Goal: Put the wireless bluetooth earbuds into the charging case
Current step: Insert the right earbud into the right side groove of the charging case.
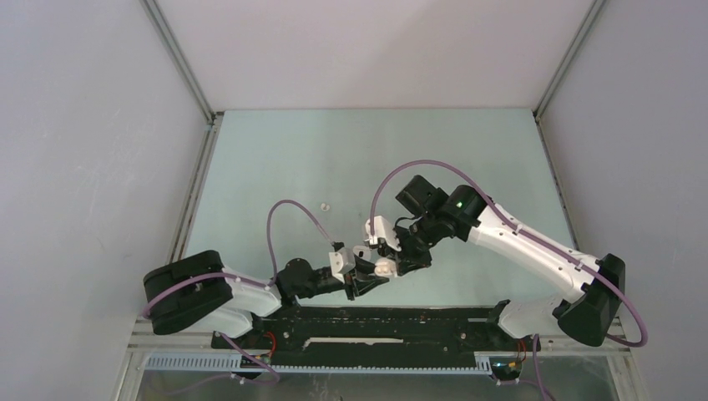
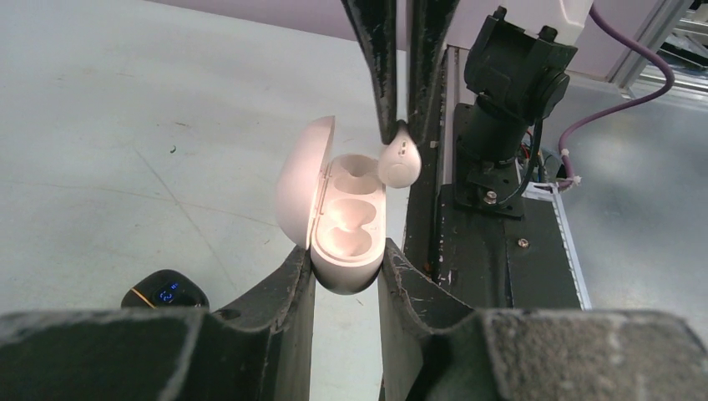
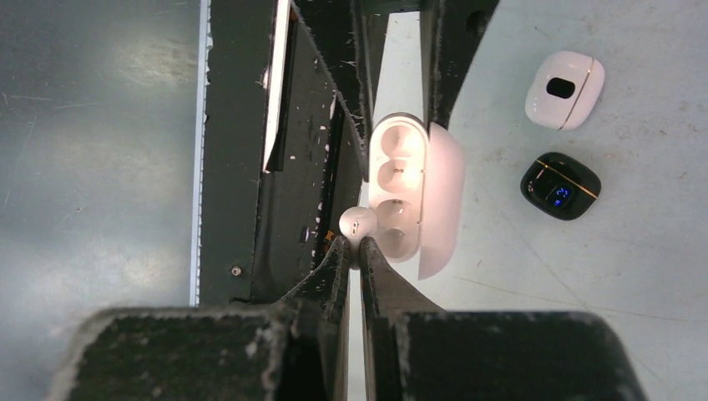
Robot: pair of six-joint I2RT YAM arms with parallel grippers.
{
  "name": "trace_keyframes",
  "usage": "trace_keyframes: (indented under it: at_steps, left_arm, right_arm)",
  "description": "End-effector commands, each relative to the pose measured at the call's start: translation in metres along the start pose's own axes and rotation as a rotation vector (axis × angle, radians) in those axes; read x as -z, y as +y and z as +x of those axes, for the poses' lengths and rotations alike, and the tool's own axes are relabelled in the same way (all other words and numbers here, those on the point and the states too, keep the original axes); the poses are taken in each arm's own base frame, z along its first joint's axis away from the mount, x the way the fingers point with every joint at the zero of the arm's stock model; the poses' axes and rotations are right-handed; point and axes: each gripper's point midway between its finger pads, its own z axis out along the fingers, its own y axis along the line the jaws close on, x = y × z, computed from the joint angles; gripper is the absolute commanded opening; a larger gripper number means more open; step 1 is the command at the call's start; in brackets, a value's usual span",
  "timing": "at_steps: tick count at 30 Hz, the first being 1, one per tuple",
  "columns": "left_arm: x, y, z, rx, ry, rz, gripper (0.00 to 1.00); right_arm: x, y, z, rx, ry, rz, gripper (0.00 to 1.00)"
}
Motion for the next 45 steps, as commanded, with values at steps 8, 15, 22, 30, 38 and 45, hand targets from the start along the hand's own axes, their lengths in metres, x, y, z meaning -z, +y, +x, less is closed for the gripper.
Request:
trace_keyframes:
  at_steps: [8,15,22,30,38,45]
  left_arm:
    - [-0.001,-0.006,-0.012,-0.005,-0.048,0.041,0.0]
    - [-0.002,-0.007,-0.013,-0.005,-0.052,0.047,0.0]
    - [0.0,-0.007,-0.016,-0.001,-0.067,0.039,0.0]
    - [0.001,-0.004,-0.017,0.003,-0.071,0.024,0.0]
    - [0.001,-0.002,-0.016,0.004,-0.068,0.019,0.0]
    - [0.005,0.006,-0.014,0.016,-0.07,-0.025,0.0]
  right_arm:
    - [0.005,-0.022,-0.019,0.007,-0.031,0.101,0.03]
    - [0.003,-0.025,-0.018,0.003,-0.024,0.112,0.03]
    - [0.0,-0.028,-0.016,0.003,-0.007,0.119,0.06]
    - [-0.001,-0.021,-0.016,0.013,-0.002,0.098,0.19]
    - [0.007,-0.013,-0.018,0.033,-0.015,0.089,0.26]
    - [0.068,0.015,-0.055,0.08,-0.188,0.044,0.28]
